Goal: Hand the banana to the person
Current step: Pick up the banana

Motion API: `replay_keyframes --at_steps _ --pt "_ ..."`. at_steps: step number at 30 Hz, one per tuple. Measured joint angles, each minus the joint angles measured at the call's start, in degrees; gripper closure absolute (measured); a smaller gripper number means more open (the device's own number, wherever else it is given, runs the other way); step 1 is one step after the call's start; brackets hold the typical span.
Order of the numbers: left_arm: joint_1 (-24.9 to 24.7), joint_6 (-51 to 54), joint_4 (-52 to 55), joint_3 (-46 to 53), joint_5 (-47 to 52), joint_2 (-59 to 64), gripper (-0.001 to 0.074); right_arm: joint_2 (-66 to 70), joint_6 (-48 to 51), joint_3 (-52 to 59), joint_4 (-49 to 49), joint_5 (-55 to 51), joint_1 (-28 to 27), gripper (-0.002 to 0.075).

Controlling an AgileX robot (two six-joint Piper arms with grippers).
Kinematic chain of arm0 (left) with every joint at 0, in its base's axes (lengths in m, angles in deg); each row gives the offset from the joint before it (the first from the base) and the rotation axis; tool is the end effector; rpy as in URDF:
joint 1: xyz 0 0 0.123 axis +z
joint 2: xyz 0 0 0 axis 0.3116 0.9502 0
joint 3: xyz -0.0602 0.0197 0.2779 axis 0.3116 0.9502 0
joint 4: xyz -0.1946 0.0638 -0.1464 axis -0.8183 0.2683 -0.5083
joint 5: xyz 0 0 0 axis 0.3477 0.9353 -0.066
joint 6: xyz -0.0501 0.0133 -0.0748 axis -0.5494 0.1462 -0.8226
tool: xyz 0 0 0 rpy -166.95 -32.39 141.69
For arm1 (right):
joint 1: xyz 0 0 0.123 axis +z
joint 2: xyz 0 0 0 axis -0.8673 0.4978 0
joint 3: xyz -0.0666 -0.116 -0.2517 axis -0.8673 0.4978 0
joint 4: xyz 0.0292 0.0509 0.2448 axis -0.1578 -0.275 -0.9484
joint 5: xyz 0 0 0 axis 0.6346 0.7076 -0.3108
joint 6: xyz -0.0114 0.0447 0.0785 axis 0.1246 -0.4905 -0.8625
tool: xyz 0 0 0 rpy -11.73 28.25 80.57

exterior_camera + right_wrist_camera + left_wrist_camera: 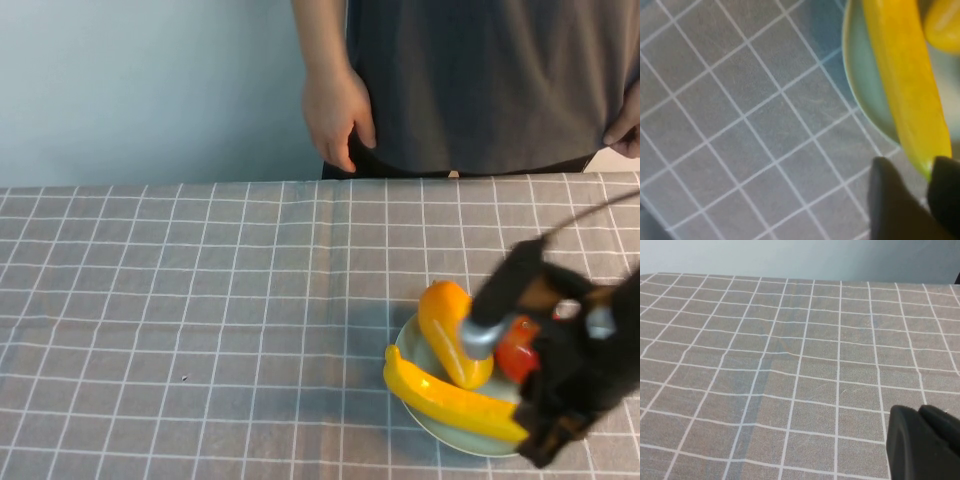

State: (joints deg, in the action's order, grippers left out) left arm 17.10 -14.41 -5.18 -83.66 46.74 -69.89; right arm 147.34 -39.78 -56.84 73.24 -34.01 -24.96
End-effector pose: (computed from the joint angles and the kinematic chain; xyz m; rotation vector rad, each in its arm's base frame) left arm 0.0525 -0.0015 0.1711 -0.0154 1.8805 -0.0438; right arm 0.1971 0.1475 0.2590 -1.2497 2.5869 0.1765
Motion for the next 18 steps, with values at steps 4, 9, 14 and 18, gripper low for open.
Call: replay_keyframes --at_steps 4,9,14,18 --pt "0.0 0.0 0.0 0.0 0.0 0.0 0.0735 8.1 6.3 -3.1 0.9 0.8 0.8 0.0423" --pt "0.0 0.0 0.0 0.0 0.0 0.0 0.0735 16.6 16.0 -5.1 1.0 2.1 0.8 0.031" --pt "0.0 0.0 0.0 0.0 0.0 0.0 0.0735 22.8 17.9 -7.4 0.9 3.2 0.8 0.0298" --pt "0.0 0.0 0.0 0.0 0.0 0.0 0.0735 24.9 18.1 -7.9 1.0 4.4 0.8 0.0295"
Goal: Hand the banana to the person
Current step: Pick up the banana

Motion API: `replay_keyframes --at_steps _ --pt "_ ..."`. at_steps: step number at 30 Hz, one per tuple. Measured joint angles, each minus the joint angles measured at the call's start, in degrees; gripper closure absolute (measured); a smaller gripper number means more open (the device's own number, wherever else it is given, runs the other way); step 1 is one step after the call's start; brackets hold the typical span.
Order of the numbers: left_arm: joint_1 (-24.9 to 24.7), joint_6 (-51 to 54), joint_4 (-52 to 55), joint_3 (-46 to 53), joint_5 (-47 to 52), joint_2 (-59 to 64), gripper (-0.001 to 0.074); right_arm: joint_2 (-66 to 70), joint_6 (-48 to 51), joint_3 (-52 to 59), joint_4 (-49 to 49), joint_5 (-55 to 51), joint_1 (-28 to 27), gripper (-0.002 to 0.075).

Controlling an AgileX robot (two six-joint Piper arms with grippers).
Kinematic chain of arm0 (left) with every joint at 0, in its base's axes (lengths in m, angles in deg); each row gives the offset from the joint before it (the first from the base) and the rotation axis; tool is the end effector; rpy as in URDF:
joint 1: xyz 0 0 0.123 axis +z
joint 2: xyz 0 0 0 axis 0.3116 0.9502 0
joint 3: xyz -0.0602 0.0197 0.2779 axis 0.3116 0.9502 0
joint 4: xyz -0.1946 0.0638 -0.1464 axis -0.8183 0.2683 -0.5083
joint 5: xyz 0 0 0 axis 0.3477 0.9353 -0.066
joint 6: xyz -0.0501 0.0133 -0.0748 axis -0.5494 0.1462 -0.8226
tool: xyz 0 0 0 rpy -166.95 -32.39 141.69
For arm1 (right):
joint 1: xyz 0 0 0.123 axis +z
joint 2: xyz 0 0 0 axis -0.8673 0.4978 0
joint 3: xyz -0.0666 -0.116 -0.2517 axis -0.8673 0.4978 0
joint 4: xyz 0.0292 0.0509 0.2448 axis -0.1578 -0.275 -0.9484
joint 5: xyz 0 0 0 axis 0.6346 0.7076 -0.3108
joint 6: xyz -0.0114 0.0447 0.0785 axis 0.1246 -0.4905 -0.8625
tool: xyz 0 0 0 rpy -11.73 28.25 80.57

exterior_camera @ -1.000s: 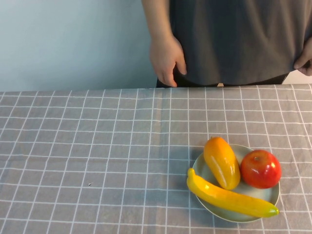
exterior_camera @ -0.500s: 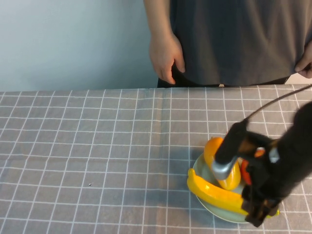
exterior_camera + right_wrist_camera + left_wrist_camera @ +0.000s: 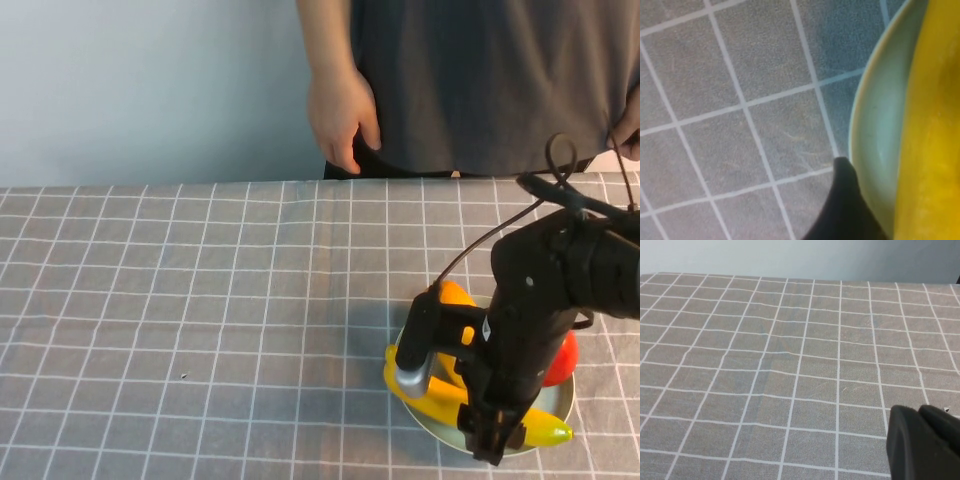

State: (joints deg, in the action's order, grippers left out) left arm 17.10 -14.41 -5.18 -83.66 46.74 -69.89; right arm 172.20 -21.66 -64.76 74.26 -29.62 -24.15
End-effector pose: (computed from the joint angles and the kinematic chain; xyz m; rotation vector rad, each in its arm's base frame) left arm 0.0525 -0.0015 0.1711 -0.0154 1.8805 -0.0438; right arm 0.2556 0.1922 0.1704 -1.7736 2.5187 0.0912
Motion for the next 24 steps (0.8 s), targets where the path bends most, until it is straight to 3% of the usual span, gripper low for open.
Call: replay_keyframes --at_steps 13,21,24 --pt "0.0 0.0 0.0 0.0 0.0 0.0 0.0735 4.3 0.2 -0.2 1.6 3.3 0.0 0.0302" --pt "0.0 0.0 0.0 0.0 0.0 0.0 0.0735 4.7 0.2 -0.2 2.4 6.0 0.0 0.0434" --pt "0.0 0.0 0.0 0.0 0.0 0.0 0.0735 4.4 0.2 -0.2 2.5 5.7 0.0 0.0442"
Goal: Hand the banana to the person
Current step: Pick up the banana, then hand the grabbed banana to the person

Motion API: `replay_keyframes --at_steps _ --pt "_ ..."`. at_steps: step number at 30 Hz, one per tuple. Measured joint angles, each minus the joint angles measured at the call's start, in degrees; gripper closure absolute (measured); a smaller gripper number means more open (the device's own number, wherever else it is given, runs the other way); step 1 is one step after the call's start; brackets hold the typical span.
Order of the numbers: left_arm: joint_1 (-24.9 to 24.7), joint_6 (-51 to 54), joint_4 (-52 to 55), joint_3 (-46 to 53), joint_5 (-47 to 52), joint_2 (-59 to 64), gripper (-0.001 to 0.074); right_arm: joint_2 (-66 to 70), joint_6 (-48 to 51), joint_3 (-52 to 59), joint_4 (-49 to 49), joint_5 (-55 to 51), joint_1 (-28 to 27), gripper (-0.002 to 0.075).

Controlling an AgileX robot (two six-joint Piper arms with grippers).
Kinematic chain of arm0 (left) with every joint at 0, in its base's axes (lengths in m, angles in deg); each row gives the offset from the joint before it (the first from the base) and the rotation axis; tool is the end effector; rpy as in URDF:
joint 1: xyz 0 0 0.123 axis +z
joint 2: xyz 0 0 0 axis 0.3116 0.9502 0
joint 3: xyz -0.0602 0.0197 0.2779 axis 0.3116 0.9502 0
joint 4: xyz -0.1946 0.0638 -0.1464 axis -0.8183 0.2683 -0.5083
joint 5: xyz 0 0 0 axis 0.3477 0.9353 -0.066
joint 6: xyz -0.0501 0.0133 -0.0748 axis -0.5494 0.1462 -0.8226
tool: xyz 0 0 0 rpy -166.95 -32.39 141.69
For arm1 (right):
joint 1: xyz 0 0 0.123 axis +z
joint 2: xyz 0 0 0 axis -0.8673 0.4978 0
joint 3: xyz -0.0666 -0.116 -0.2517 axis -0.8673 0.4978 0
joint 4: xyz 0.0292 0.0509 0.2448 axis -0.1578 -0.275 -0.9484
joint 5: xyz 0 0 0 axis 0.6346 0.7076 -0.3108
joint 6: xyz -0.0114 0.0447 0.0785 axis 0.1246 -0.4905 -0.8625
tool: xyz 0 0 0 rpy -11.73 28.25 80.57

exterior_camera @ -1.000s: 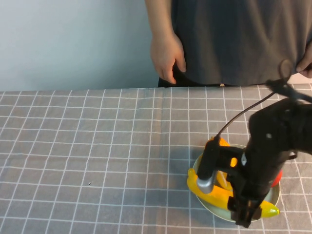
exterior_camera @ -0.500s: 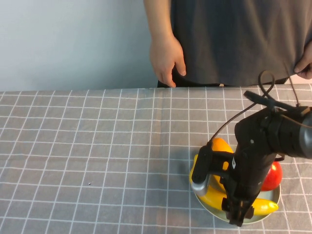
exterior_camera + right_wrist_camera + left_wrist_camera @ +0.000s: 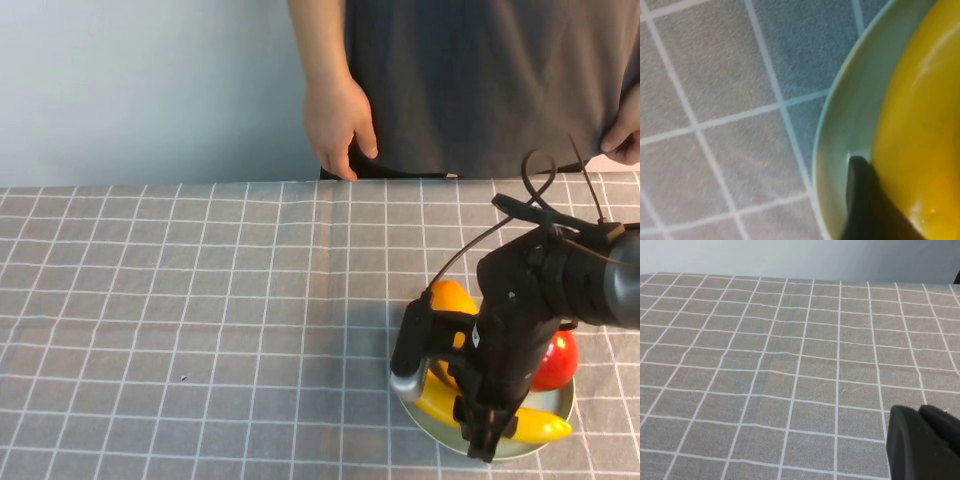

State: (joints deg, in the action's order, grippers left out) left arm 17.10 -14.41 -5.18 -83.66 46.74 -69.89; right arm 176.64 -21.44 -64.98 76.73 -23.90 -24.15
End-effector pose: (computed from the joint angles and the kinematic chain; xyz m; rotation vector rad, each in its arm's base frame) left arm 0.0525 -0.0015 0.1711 -0.0154 1.8805 -0.0438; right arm 0.2677 0.1970 0.1465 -1.7942 2.4735 0.0350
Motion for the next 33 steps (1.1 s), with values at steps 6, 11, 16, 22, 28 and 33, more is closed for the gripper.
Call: replay_keyframes --at_steps 6,11,16,22,28,33 --pt "0.0 0.0 0.0 0.0 0.0 0.0 0.0735 -8.9 -4.6 0.0 0.1 -5.4 0.5 0.0442" --pt "0.0 0.0 0.0 0.0 0.0 0.0 0.0735 -22.6 -8.3 -1.2 0.5 -13.1 1.2 0.0442" --pt "0.0 0.0 0.0 0.0 0.0 0.0 0.0735 -31.3 -11.5 -8.2 5.1 -19.3 1.2 0.0442" --pt "0.0 0.0 0.0 0.0 0.0 0.0 0.0735 -32.8 -9.4 -17.6 10.6 -21.9 1.2 0.0442" --pt "0.0 0.0 0.0 0.0 0.0 0.0 0.0735 -27.9 5.7 -25.2 11.1 -22.6 3.6 0.0442" --pt "0.0 0.0 0.0 0.0 0.0 0.0 0.0735 -21.0 14.5 -32.0 10.2 -22.1 7.3 0.0442"
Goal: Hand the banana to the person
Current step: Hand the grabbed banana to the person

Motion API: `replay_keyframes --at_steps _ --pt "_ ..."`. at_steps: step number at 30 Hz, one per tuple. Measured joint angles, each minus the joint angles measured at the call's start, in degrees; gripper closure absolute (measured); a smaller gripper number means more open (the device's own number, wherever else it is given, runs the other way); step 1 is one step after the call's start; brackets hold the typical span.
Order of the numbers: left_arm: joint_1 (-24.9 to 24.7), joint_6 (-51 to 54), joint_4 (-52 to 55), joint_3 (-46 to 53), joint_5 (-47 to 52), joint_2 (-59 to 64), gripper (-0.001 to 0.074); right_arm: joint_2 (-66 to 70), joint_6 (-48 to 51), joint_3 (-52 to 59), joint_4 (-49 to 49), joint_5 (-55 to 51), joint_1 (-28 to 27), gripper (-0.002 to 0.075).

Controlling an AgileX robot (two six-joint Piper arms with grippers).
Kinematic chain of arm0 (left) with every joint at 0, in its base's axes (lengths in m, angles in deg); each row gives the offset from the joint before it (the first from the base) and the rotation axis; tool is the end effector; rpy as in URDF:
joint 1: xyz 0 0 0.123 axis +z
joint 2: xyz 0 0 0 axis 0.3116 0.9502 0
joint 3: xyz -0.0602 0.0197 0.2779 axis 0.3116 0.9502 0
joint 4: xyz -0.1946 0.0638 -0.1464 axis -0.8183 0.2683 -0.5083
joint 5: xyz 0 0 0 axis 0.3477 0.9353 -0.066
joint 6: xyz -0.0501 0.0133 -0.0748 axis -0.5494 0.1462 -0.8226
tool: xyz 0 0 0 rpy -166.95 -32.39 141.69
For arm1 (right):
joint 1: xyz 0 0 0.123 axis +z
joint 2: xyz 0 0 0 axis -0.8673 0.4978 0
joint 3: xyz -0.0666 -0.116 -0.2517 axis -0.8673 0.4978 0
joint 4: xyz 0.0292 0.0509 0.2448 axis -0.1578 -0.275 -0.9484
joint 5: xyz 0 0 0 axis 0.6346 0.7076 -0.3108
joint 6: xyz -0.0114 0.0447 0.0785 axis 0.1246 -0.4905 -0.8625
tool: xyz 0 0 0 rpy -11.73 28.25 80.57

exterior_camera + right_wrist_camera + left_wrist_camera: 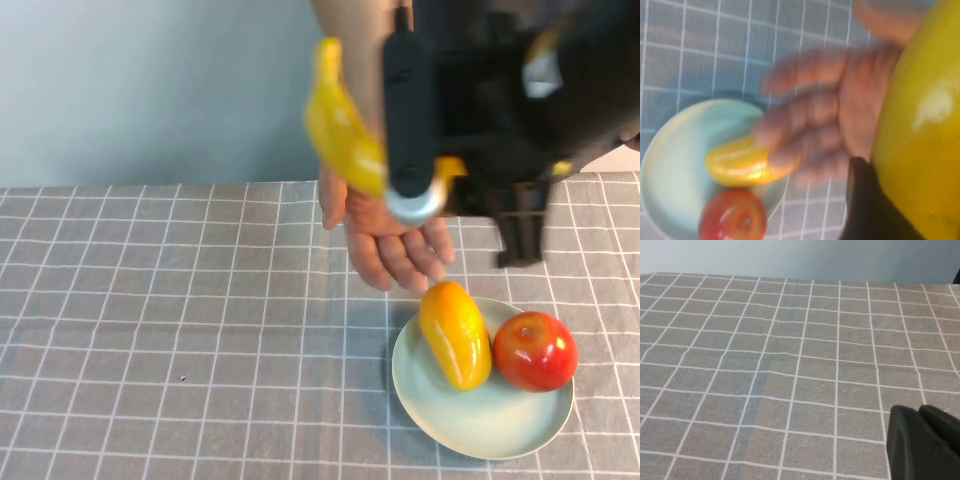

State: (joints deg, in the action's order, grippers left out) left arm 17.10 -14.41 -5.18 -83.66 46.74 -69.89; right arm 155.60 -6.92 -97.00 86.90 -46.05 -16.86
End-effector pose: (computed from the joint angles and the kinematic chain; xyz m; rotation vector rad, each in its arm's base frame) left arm 0.0525 -0.0015 0.1711 -0.0154 1.8805 -0.0438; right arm 0.2342 0.2040 0.4119 -1.8679 1.6897 -0.2509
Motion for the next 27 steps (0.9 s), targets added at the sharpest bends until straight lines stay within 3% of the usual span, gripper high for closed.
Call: replay_keyframes --at_steps 18,20,24,27 --pt "0.0 0.0 0.0 0.0 0.0 0.0 0.0735 9.4 -0.8 -4.9 3.9 -1.3 2.5 0.044" --pt "0.0 0.0 0.0 0.0 0.0 0.0 0.0735 10.0 -1.4 -4.9 4.7 -1.3 2.5 0.0399" --pt "0.0 0.0 0.0 0.0 0.0 0.0 0.0735 10.0 -1.9 -5.0 5.7 -1.4 2.5 0.0232" --pt "0.0 0.0 0.0 0.0 0.0 0.0 0.0735 9.5 -2.6 -5.0 7.0 -2.7 2.7 0.0186"
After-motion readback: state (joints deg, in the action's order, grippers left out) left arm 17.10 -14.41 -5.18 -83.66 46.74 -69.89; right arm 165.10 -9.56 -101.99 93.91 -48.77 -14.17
